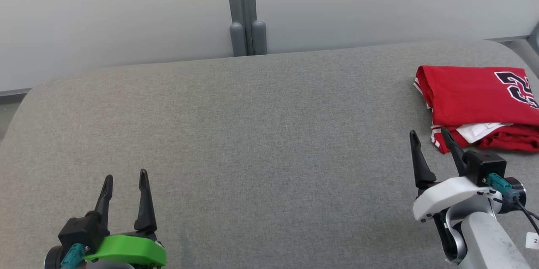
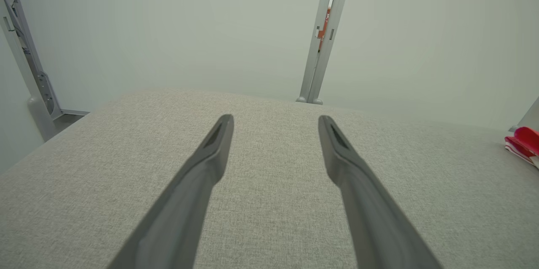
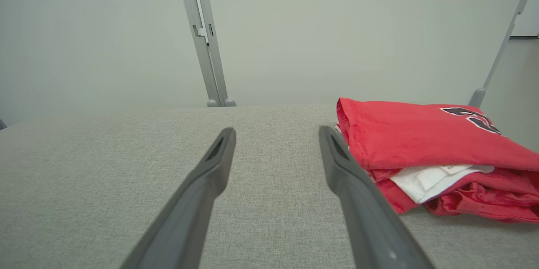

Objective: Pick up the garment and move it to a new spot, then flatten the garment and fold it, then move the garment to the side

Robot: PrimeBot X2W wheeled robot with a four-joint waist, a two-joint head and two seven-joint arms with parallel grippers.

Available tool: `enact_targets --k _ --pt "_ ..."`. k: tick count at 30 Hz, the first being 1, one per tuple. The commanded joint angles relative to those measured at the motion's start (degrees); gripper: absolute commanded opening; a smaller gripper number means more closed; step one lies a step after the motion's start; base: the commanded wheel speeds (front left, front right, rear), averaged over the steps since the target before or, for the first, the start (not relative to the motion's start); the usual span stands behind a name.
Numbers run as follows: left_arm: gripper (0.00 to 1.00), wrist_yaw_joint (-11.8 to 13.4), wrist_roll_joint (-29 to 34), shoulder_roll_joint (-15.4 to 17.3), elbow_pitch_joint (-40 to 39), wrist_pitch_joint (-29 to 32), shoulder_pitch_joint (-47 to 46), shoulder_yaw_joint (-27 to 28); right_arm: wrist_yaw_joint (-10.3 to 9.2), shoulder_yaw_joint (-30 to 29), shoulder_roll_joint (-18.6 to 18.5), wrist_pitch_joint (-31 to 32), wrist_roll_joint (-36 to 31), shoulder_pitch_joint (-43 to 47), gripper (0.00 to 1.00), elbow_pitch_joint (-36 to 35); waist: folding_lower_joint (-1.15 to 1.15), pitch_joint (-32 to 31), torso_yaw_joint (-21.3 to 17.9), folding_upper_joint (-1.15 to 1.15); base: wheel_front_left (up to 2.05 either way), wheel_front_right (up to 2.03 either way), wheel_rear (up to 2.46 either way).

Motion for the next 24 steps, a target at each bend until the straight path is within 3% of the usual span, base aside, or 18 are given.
enact_targets --k 1,24 --pt "1.0 0.04 -0.41 0.17 0.32 0.02 0.75 -0.02 -0.12 -0.25 0.17 -0.2 -0.36 0.88 1.0 -0.06 0.0 -0.51 0.38 0.0 0.0 0.0 0.0" --pt "1.0 -0.67 -0.99 0.17 0.97 0.02 0.69 0.22 -0.12 0.01 1.08 -0.22 -1.98 1.14 1.0 -0.51 0.0 -0.38 -0.71 0.0 0.0 0.0 0.0"
